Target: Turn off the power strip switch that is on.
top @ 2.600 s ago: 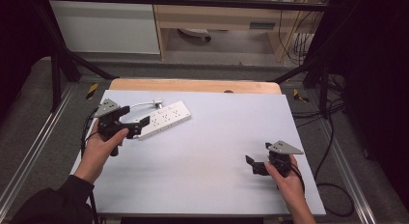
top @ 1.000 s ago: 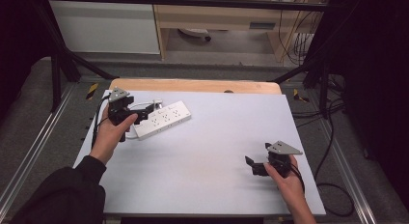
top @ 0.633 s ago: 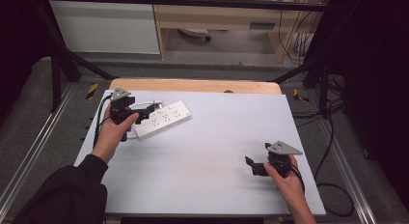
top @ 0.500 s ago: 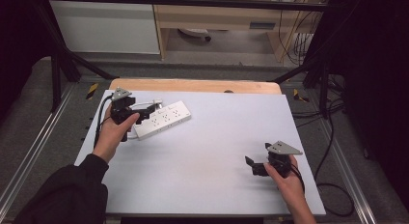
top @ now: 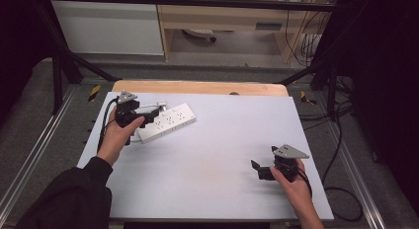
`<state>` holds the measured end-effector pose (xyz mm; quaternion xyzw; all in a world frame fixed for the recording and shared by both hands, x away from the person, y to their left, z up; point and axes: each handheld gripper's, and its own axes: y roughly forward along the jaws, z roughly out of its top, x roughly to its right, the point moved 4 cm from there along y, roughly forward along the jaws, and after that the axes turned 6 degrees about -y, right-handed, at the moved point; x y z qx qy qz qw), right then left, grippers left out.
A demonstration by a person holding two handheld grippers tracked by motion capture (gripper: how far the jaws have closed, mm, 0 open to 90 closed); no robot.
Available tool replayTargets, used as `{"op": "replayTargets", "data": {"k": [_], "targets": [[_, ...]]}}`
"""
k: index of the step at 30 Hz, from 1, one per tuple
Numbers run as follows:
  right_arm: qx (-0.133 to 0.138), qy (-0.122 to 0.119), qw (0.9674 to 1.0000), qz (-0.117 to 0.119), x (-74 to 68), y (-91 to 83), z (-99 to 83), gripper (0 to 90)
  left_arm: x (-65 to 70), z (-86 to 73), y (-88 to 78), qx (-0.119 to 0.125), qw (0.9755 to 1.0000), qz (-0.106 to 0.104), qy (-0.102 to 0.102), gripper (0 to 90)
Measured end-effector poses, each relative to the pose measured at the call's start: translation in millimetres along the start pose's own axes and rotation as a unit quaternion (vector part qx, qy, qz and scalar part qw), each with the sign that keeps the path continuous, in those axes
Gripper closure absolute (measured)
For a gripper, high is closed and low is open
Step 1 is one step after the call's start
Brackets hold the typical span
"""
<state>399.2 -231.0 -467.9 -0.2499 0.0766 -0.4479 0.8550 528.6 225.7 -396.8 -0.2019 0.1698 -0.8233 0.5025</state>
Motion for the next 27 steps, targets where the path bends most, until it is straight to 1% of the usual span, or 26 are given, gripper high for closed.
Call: {"op": "replayTargets", "data": {"k": [6, 7, 9, 11, 14, 15, 16, 17, 18, 19, 20, 22, 23, 26, 27], "targets": [[-0.001, -0.001, 1.0, 0.001, -0.5, 0.3, 0.0, 3.6, 0.9, -2.2, 2.0, -0.012, 0.9999, 0.004, 0.004, 12.2], [-0.002, -0.002, 1.0, 0.001, -0.5, 0.3, -0.1, 3.6, 1.3, -2.7, 2.6, -0.014, 0.9999, 0.004, 0.005, 13.9], [-0.002, -0.002, 1.0, 0.001, -0.5, 0.3, -0.2, 3.6, 2.0, -3.8, 3.8, -0.018, 0.9998, 0.005, 0.006, 14.4], [-0.002, -0.002, 1.0, 0.001, -0.7, 0.3, -0.1, 3.6, 3.0, -5.1, 5.1, -0.024, 0.9997, 0.005, 0.01, 18.2], [-0.002, -0.002, 1.0, 0.001, -0.7, 0.3, -0.1, 3.6, 3.8, -6.7, 7.0, -0.031, 0.9994, 0.006, 0.012, 19.9], [-0.002, -0.002, 1.0, 0.001, -0.7, 0.3, -0.2, 3.6, 4.2, -7.1, 7.6, -0.032, 0.9994, 0.006, 0.012, 24.4], [-0.002, -0.002, 1.0, 0.001, -0.5, 0.3, -0.2, 3.6, 4.2, -7.5, 8.2, -0.033, 0.9993, 0.007, 0.013, 24.4], [-0.002, -0.002, 1.0, 0.001, -0.6, 0.3, -0.2, 3.6, 4.3, -7.9, 8.7, -0.035, 0.9993, 0.007, 0.013, 27.7], [-0.002, -0.002, 1.0, 0.001, -0.6, 0.3, -0.2, 3.6, 4.4, -8.4, 9.2, -0.037, 0.9992, 0.006, 0.014, 27.7], [-0.002, -0.002, 1.0, 0.001, -0.5, 0.3, -0.2, 3.6, 4.8, -8.8, 9.7, -0.037, 0.9992, 0.006, 0.013, 30.0], [-0.002, -0.002, 1.0, 0.001, -0.6, 0.3, -0.1, 3.6, 5.3, -9.0, 10.0, -0.038, 0.9992, 0.005, 0.013, 33.8], [-0.002, -0.001, 1.0, 0.001, -0.6, 0.3, -0.2, 3.6, 6.9, -9.7, 10.7, -0.04, 0.9991, 0.004, 0.016, 37.3], [-0.002, -0.001, 1.0, 0.001, -0.6, 0.3, -0.2, 3.6, 7.5, -10.1, 11.1, -0.04, 0.999, 0.007, 0.018, 37.3], [-0.002, -0.001, 1.0, 0.001, -0.6, 0.4, -0.1, 3.7, 9.1, -11.4, 13.3, -0.043, 0.9989, 0.007, 0.02, 44.7], [-0.003, -0.001, 1.0, 0.002, -0.9, 0.5, -0.1, 3.6, 9.3, -11.7, 14.3, -0.042, 0.9989, 0.008, 0.019, 50.7]]}}
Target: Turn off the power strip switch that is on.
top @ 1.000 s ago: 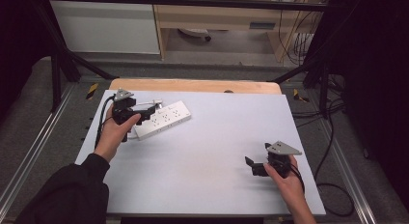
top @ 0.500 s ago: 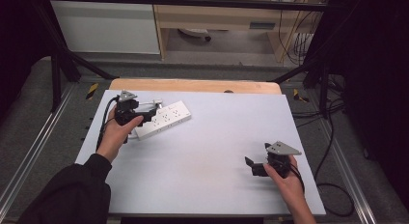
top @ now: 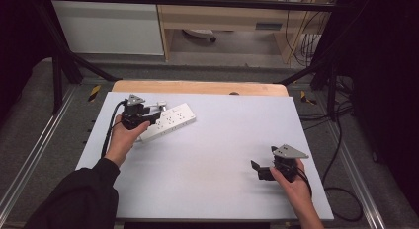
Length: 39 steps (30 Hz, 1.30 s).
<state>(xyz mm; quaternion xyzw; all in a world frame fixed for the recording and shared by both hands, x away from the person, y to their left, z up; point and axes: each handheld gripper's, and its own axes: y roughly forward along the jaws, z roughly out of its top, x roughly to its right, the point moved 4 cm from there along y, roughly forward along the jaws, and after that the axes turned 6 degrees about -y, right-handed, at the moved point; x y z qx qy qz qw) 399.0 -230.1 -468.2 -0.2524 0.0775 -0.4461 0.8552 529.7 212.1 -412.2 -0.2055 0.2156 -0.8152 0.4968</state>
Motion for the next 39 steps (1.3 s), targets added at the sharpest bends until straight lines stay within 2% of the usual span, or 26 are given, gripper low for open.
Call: {"op": "replayTargets", "data": {"k": [1, 3, 4, 9, 10, 14, 17, 23, 28, 39], "targets": [[0.0, 0.0, 1.0, 0.0, 0.0, 0.0, 0.0, 3.6, 0.2, -0.2, 1.1, 0.0, 1.0, -0.001, -0.002, 50.7], [0.0, 0.0, 1.0, 0.0, 0.1, -0.1, 0.0, 3.6, 0.6, -0.6, 3.2, -0.001, 1.0, -0.002, -0.003, 58.5], [0.0, 0.0, 1.0, 0.0, 0.1, -0.1, 0.0, 3.6, 0.8, -0.8, 4.4, -0.001, 1.0, -0.001, -0.003, 58.5], [0.002, -0.002, 1.0, 0.0, 0.8, -0.2, 0.0, 3.7, 1.0, -1.6, 9.7, 0.002, 1.0, -0.004, -0.004, 69.3], [0.002, -0.002, 1.0, 0.0, 0.8, -0.3, 0.1, 3.7, 0.4, -1.6, 10.4, 0.002, 1.0, -0.004, -0.006, 73.4], [0.002, -0.004, 1.0, 0.0, 1.1, -0.5, 0.2, 3.7, -1.8, -1.7, 12.9, 0.007, 0.9998, -0.01, -0.018, 80.3], [0.003, -0.003, 1.0, 0.0, 0.9, -0.6, 0.5, 3.7, -2.8, -2.8, 15.0, 0.002, 0.9992, -0.025, -0.031, 84.6], [0.003, -0.003, 1.0, 0.001, -0.2, -0.9, 1.0, 3.7, -4.6, -3.1, 17.1, 0.004, 0.9992, -0.022, -0.033, 89.6], [0.003, -0.002, 1.0, 0.0, -0.3, -0.7, 1.1, 3.7, -6.3, -3.0, 18.9, 0.007, 0.9992, -0.019, -0.036, 89.9], [0.004, -0.003, 1.0, 0.001, -0.4, -0.5, 1.5, 3.7, -5.5, -6.7, 24.6, -0.004, 0.9993, -0.019, -0.033, 89.8]]}}
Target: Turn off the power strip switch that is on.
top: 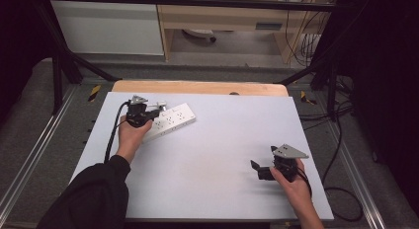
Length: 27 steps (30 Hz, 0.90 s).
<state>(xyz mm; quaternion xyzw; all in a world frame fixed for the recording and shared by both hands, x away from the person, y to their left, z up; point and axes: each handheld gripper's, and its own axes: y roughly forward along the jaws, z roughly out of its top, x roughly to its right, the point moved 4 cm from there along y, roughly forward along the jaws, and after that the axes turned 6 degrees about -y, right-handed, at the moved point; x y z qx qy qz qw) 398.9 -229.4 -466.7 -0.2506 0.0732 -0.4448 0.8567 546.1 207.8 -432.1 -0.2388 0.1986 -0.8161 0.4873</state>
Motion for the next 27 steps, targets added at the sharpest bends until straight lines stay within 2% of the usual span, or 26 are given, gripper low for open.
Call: {"op": "replayTargets", "data": {"k": [7, 12, 18, 27], "targets": [[0.0, -0.001, 1.0, 0.0, -0.1, 0.0, 0.1, 3.7, -3.3, -2.9, 4.4, -0.009, 1.0, 0.003, -0.001, 89.9], [0.0, -0.002, 1.0, 0.001, -0.2, 0.4, 0.2, 3.7, -7.6, -6.6, 10.2, -0.02, 0.9997, 0.014, 0.007, 89.9], [-0.002, 0.0, 1.0, 0.002, 0.1, 0.8, -0.3, 3.6, -14.0, -7.7, 15.5, -0.02, 0.9996, 0.022, -0.003, 89.9], [0.0, 0.001, 1.0, 0.002, 0.4, 0.0, -0.2, 3.6, -16.0, -9.5, 22.1, -0.02, 0.9994, 0.028, -0.007, 90.0]]}}
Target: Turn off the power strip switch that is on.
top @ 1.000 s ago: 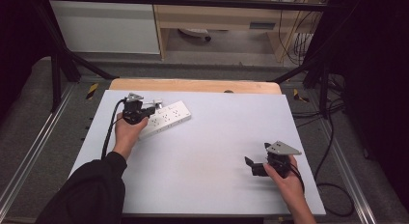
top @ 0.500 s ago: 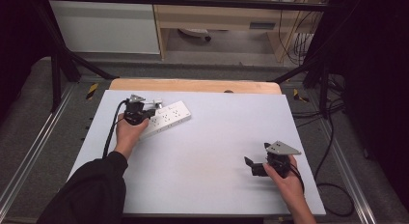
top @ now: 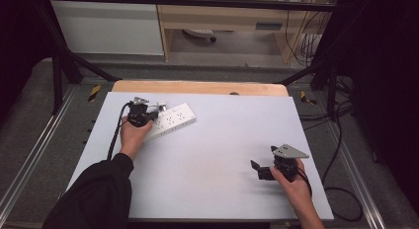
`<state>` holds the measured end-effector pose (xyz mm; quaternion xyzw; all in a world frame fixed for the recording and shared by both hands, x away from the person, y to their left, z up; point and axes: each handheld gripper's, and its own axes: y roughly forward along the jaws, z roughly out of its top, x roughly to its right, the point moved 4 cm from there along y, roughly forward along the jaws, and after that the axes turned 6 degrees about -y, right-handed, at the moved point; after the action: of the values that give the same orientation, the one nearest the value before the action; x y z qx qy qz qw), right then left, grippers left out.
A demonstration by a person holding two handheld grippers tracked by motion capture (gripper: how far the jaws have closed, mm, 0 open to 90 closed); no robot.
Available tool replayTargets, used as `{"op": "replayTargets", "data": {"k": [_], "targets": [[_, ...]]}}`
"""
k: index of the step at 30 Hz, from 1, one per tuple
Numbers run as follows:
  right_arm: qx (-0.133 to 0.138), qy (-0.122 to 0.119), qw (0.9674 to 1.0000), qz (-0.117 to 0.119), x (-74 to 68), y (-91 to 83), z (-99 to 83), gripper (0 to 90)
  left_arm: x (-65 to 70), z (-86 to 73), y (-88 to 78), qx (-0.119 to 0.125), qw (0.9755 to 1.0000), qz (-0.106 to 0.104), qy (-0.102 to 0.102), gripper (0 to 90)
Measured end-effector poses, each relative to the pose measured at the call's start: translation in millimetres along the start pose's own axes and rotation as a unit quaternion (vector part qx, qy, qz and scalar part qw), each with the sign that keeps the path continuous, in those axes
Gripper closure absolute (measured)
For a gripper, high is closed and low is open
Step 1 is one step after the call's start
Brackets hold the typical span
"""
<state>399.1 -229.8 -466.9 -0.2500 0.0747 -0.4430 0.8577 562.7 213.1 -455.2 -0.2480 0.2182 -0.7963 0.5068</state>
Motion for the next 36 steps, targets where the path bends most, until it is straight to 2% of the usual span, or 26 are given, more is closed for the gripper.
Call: {"op": "replayTargets", "data": {"k": [36], "targets": [[0.0, -0.001, 1.0, 0.002, -0.1, 0.5, -0.1, 3.6, -1.3, -0.4, 4.2, 0.004, 1.0, 0.0, 0.003, 90.0]]}}
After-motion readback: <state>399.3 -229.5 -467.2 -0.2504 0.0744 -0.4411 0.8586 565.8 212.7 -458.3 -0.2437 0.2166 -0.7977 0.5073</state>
